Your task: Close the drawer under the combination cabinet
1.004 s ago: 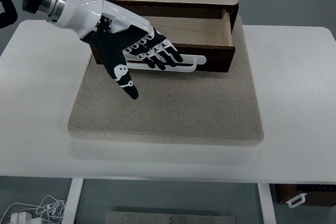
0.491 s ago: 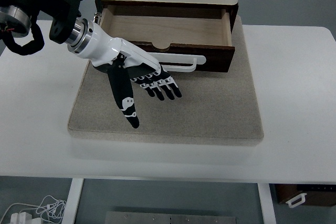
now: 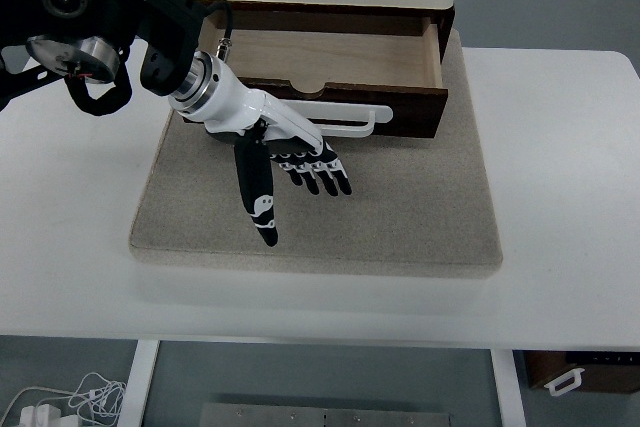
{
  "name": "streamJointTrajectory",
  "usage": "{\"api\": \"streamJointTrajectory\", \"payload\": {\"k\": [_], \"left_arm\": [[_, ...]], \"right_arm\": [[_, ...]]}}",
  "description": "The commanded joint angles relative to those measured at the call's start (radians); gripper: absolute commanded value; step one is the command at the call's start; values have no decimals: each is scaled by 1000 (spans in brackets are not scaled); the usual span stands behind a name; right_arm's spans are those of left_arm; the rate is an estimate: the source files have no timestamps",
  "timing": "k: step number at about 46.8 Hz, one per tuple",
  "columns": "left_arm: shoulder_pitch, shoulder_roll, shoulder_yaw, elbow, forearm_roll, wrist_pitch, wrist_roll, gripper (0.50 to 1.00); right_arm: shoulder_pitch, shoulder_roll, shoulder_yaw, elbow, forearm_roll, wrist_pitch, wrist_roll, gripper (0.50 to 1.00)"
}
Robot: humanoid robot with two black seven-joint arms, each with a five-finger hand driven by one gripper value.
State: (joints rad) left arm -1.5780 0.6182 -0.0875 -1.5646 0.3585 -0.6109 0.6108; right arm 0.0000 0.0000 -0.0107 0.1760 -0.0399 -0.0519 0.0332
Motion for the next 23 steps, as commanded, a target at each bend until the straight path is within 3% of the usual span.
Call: {"api": "streamJointTrajectory", "payload": {"k": [1,23], "left_arm": [[1,-14,0,15,14,0,0,1000],[1,-45,0,66,79,0,0,1000]], "right_arm": [[0,0,0,0,0,0,1,952],[0,0,0,-1,0,0,-1,952]]}}
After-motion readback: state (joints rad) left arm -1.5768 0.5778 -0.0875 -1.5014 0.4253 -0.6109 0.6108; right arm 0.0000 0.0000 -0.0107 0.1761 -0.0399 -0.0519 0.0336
